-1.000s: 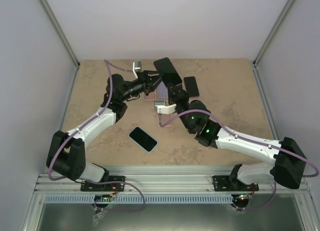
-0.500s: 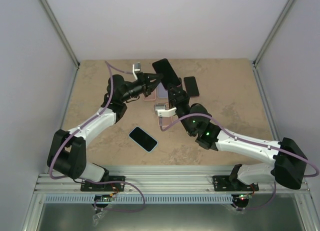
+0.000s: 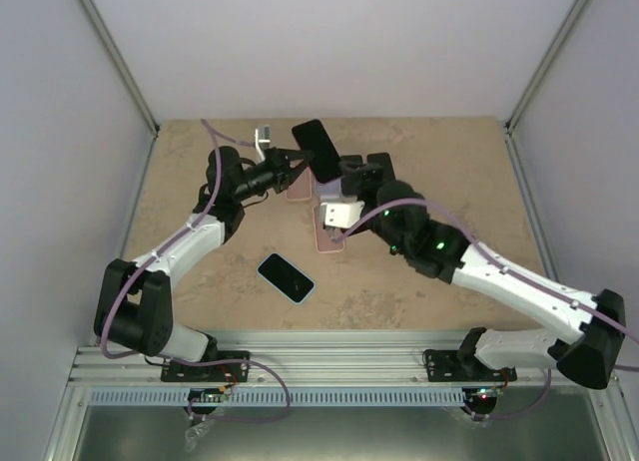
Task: Take the phone out of the phone case
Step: Place the phone at the center of the board.
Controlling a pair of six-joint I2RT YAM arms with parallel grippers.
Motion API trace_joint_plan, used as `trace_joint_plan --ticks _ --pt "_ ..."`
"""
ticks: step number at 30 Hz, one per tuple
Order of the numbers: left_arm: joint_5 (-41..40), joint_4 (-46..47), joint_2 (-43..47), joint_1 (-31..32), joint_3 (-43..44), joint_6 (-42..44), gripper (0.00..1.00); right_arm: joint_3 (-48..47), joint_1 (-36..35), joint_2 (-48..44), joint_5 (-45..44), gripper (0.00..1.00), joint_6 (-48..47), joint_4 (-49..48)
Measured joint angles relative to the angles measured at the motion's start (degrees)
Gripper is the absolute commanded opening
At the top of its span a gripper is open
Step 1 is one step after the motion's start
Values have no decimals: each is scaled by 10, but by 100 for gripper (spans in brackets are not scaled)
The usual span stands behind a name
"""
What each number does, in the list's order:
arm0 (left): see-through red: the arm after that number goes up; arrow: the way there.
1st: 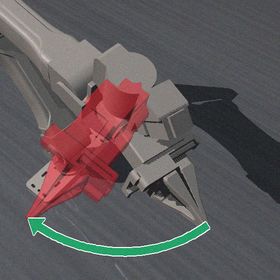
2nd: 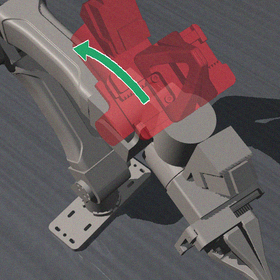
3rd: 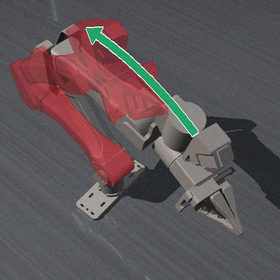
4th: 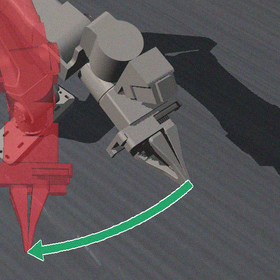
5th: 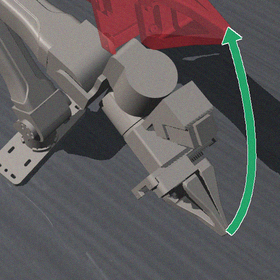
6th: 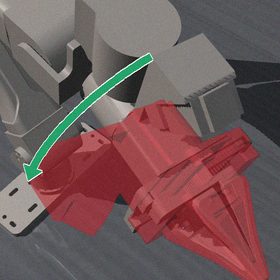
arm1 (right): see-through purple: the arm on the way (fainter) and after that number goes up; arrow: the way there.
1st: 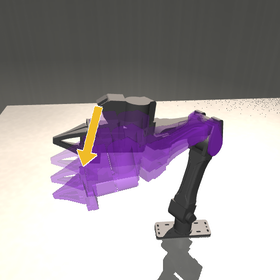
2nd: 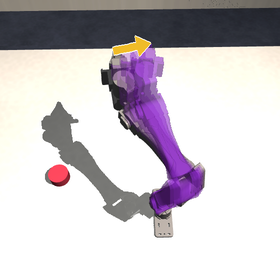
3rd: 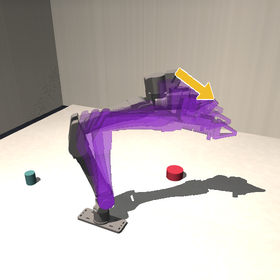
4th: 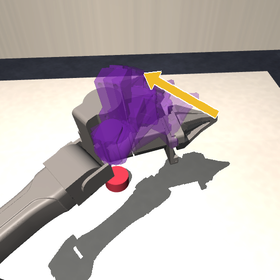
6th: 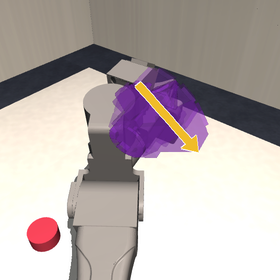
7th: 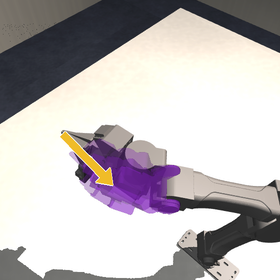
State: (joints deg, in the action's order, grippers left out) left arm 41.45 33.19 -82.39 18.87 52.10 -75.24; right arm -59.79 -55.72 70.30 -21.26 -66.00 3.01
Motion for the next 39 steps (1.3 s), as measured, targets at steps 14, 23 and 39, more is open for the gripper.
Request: trace_joint_plan --ticks 14,23,39 --pt "85 35 19 -1 -66 136 0 -119 248 -36 442 86 403 275" --pt "130 162 35 8 -119 124 0 -83 348 56 746 72 660 243" --pt "146 191 42 62 -121 130 0 -19 350 66 890 42 921 59"
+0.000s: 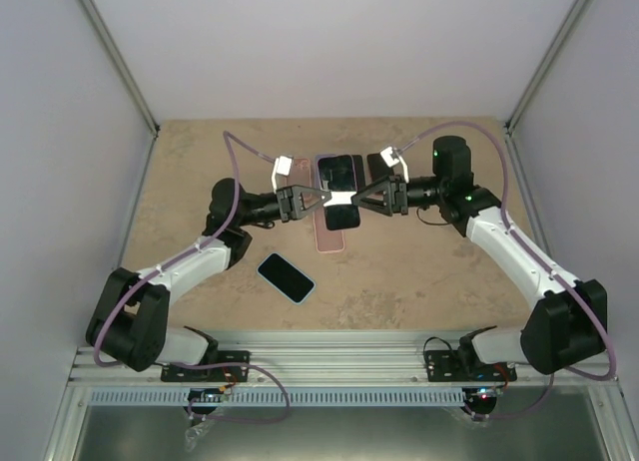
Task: Take the phone out of the phone case
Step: Place the phone at the center of the board.
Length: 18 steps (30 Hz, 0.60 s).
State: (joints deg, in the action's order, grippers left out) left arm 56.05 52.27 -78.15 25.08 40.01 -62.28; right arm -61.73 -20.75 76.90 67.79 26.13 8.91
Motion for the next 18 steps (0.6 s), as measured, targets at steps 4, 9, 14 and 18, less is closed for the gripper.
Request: trace_joint_plan --ticks 4,9,14,18 --pt "1 0 0 4 0 5 0 2 1 13 4 31 28 -21" --pt "0 -5 0 6 0 16 0 12 4 18 9 23 65 -49" --pt "0 -42 0 14 4 47 0 29 7 22 20 8 109 -92" --pt "0 -64 0 15 6 59 10 41 10 24 30 1 131 -118"
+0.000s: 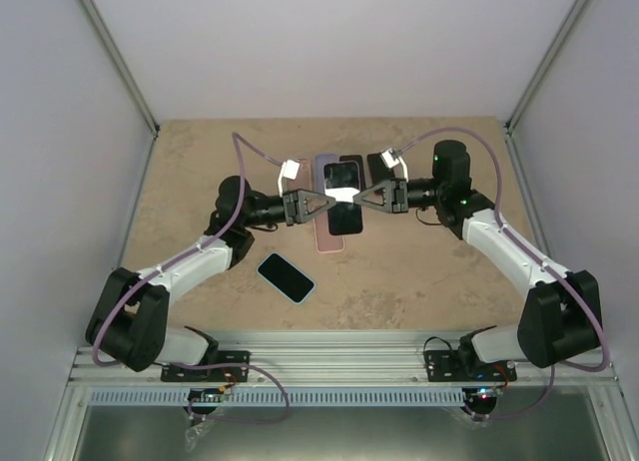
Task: Take the phone out of the phone case
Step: Place the phone at the center of the board.
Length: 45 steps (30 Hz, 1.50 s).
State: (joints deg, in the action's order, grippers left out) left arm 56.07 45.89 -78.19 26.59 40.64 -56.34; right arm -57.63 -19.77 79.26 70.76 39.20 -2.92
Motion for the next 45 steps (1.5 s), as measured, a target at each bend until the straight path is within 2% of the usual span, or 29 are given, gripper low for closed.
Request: trace_joint_plan --ticks 1,2,4,6,7,15,22,32,45 --pt "0 -7 0 0 2 3 30 3 1 0 2 0 3 -6" --pt "0 -14 0 1 5 7 43 7 3 0 4 1 6 -12" --pt "-5 -40 -1 2 15 28 63 14 9 0 4 1 15 -16" --pt "-12 -69 -1 3 29 52 89 25 23 0 3 1 20 -11" --pt "-17 -86 -1 2 38 64 97 30 32 0 3 1 19 -5" --pt "-60 -216 0 -14 77 156 99 51 82 13 -33 1 -70 88" --pt "-96 -284 7 -27 87 207 99 31 88 105 -83 0 -169 172" --pt "-118 -317 9 -31 91 232 99 -40 88 224 -132 0 -234 232" --pt "-125 -322 9 -38 91 232 99 -82 90 325 -140 1 -247 254"
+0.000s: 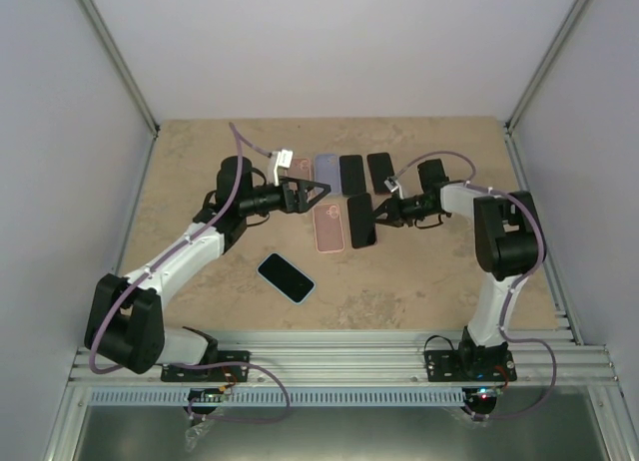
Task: Take the phone out of the phone case
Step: Place the phone at the center of the board.
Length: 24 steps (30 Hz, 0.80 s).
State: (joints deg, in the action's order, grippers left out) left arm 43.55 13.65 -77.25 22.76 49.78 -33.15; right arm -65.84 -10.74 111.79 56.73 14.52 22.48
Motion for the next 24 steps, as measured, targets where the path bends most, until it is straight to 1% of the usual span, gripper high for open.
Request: trace_joint_plan --ticks 6,9,16,19,20,22,23,24 --pt "0 0 0 -4 0 -1 99 -14 0 29 1 4 0 2" --pt "0 0 0 -6 0 -3 99 -22 0 40 4 9 0 2" --pt "-1 0 0 -9 0 -11 99 -34 0 58 13 25 3 2" --pt "-1 1 0 -11 0 -13 99 -36 0 59 13 27 5 2" --pt "-1 1 0 -11 0 -14 99 -37 0 59 13 29 5 2" --pt "-2 1 0 -12 0 -14 99 -37 0 59 13 36 5 2" --pt "-2 1 0 -12 0 -14 99 -37 0 59 12 37 4 2" --pt "-2 1 0 -12 0 -14 99 -37 0 59 12 41 4 2"
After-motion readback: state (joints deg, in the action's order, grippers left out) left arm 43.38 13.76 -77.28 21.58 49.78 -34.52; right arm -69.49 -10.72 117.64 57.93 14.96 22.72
